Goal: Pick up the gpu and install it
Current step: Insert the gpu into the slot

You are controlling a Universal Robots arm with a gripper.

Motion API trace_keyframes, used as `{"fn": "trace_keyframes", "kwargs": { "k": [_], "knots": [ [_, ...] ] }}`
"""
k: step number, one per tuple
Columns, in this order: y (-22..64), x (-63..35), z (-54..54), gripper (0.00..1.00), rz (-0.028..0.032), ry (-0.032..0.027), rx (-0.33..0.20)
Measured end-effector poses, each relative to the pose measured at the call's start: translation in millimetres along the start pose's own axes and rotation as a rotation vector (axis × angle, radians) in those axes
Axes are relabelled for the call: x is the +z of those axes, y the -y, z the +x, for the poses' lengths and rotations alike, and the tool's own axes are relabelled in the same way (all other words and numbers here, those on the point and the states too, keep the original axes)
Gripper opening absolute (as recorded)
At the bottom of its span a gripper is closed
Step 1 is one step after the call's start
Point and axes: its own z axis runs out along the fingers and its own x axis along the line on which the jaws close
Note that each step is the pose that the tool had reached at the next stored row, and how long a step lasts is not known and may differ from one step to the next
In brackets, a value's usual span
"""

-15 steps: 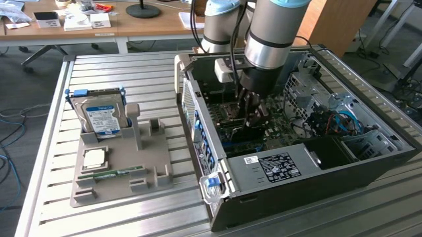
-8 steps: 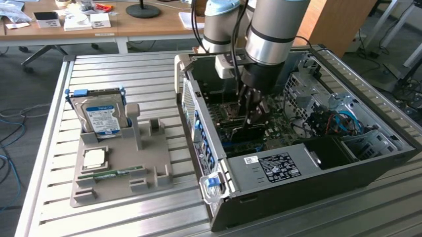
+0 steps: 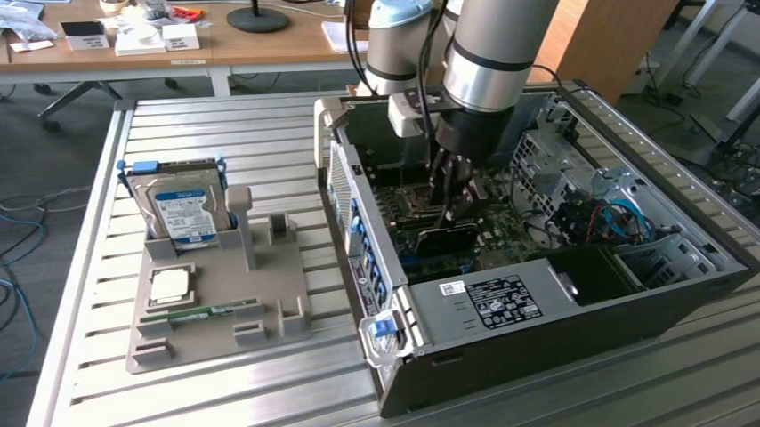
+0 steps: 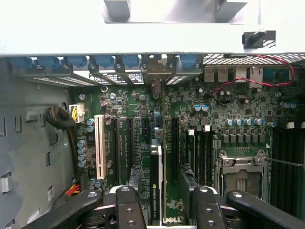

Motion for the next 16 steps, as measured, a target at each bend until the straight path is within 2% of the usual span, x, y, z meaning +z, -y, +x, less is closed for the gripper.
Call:
{"fn": "trace_keyframes", "kwargs": {
  "k": [16],
  "knots": [
    [0.0,-0.2,0.1,0.46,-0.0001,0.0022,0.000]
  ]
}}
